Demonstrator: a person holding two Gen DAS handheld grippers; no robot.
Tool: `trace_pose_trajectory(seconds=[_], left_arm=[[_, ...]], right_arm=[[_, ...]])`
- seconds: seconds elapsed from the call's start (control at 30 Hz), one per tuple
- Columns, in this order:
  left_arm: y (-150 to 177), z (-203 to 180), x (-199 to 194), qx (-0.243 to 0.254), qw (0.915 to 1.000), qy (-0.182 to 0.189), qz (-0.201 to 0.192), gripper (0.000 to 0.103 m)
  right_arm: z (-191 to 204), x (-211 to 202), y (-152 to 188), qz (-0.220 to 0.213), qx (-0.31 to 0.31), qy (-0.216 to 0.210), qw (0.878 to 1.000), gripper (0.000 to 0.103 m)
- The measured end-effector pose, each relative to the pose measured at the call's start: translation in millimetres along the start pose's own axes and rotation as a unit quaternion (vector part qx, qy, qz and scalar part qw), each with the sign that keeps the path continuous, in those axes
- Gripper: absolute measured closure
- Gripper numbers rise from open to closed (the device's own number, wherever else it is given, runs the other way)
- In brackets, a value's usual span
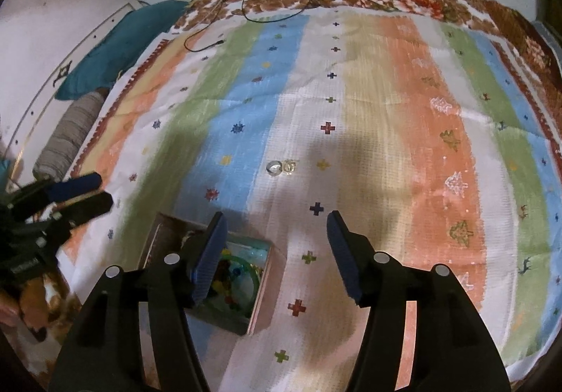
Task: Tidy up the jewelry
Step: 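Move both open tools toward the two small rings on the cloth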
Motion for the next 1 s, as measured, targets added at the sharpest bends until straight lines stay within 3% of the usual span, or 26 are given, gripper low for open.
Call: trace_pose_trajectory(seconds=[0.17,0.47,0.7,0.87,1.0], left_arm=[[-4.4,-5.8,14.8,0.015,0.9996,0.014,0.022,0.054],[-13.5,-1.8,46.7,0.058,0.997,0.009,0.051,0.048],[-21.7,0.7,78.6,0.116,0.9906,0.01,0.071,0.048],[-27.0,8.8,96.0,0.128,0.9886,0.023,0.076,0.048],[-32.9,13.7,108.2,0.131,0.9876,0.036,0.078,0.048]], right_arm=[[5.7,-5.5,-7.8,-0.046,-0.059,0.048,0.996,0.044],[4.6,26.1,-14.8,-0.028,-0.107,0.042,0.993,0.044],[15.7,48.6,-10.8,-0.014,-0.18,0.046,0.982,0.044],[18.5,64.4,-8.1,-0.007,-0.223,0.056,0.973,0.044],[15.6,72.7,-14.9,-0.007,-0.221,0.053,0.974,0.044]])
Point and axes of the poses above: each gripper's, at about its wrist camera, not at the fingertips, and x roughly the way its jaws point, z to its left, y to its underside, the point moved 6 cm from there along x, roughly the way its jaws point, and after that the axes turned 12 degrees about y, right-handed, at the moved point
